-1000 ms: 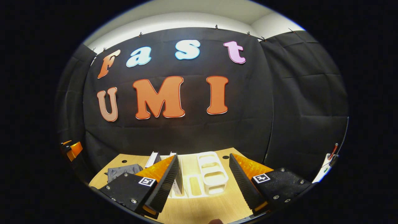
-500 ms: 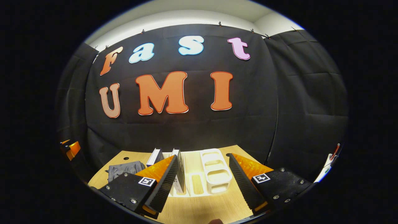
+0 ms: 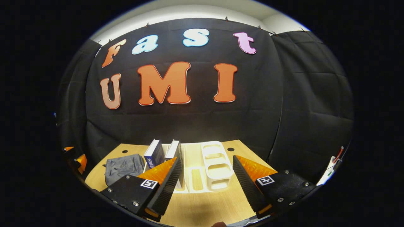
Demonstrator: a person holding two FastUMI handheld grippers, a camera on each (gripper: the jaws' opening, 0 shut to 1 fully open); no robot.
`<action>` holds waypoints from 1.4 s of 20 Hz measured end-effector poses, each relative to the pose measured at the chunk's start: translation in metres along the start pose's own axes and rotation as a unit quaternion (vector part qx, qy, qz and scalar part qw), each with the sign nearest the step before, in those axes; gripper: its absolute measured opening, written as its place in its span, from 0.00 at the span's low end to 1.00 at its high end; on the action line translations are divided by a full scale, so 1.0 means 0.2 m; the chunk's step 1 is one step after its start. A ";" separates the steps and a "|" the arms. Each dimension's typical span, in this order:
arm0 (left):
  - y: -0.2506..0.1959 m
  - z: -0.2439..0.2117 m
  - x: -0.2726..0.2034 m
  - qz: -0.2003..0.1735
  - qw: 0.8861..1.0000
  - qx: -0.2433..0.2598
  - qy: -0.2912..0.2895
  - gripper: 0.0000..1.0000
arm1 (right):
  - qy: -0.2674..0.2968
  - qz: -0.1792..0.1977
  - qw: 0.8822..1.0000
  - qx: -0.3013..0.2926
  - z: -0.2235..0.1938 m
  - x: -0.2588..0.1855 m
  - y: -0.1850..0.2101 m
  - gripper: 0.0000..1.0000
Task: Open the schoolbag, grab two books from the bookshelf and put them into the schoolbag.
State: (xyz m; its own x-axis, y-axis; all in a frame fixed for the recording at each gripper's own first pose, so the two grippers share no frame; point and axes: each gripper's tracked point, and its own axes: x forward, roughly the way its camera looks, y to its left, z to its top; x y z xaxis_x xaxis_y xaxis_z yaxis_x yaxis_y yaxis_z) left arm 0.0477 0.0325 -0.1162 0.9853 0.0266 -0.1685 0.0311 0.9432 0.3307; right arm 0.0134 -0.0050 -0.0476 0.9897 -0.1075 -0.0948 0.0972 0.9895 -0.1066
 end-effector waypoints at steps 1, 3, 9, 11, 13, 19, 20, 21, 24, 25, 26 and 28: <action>-0.03 -0.05 0.01 -0.004 1.000 0.028 0.005 0.97 | 0.003 -0.005 1.000 -0.003 -0.02 0.00 -0.02 0.98; -0.13 -0.15 0.02 -0.018 0.997 0.080 0.015 0.97 | 0.015 -0.011 1.000 -0.003 -0.06 -0.02 -0.06 0.98; -0.48 -0.49 0.02 -0.075 0.973 0.212 0.061 0.97 | 0.041 -0.046 0.998 -0.012 -0.17 -0.08 -0.23 0.98; -0.58 -0.57 0.05 -0.083 0.963 0.246 0.073 0.97 | 0.049 -0.058 0.997 -0.014 -0.20 -0.10 -0.30 0.98; -0.72 -0.62 0.07 -0.105 0.957 0.258 0.077 0.96 | 0.057 -0.068 0.996 -0.016 -0.24 -0.13 -0.37 0.98; -0.94 -0.70 0.23 -0.126 0.943 0.293 0.094 0.96 | 0.081 -0.099 0.992 -0.015 -0.33 -0.19 -0.54 0.98; -0.95 -0.72 0.26 -0.125 0.941 0.299 0.095 0.96 | 0.086 -0.102 0.991 -0.015 -0.35 -0.20 -0.56 0.98; -0.96 -0.73 0.29 -0.125 0.938 0.306 0.101 0.97 | 0.089 -0.104 0.990 -0.016 -0.36 -0.21 -0.57 0.98; -0.96 -0.78 0.35 -0.126 0.934 0.312 0.119 0.97 | 0.090 -0.108 0.990 -0.024 -0.37 -0.22 -0.58 0.98; -0.95 -0.77 0.35 -0.123 0.934 0.313 0.119 0.97 | 0.092 -0.107 0.990 -0.026 -0.37 -0.22 -0.58 0.98; -0.94 -0.77 0.36 -0.121 0.935 0.313 0.119 0.97 | 0.094 -0.106 0.990 -0.026 -0.38 -0.22 -0.58 0.98; -0.92 -0.79 0.36 -0.119 0.936 0.307 0.127 0.96 | 0.096 -0.102 0.990 -0.019 -0.38 -0.20 -0.56 0.98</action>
State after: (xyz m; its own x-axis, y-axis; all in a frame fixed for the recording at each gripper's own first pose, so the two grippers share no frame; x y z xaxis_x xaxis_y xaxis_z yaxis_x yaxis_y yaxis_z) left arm 0.0858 -0.0860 -0.3362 0.8689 -0.0088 -0.4949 0.4124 0.5659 0.7139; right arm -0.0455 -0.1193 -0.1069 0.9112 -0.3251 -0.2531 0.2858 0.9412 -0.1802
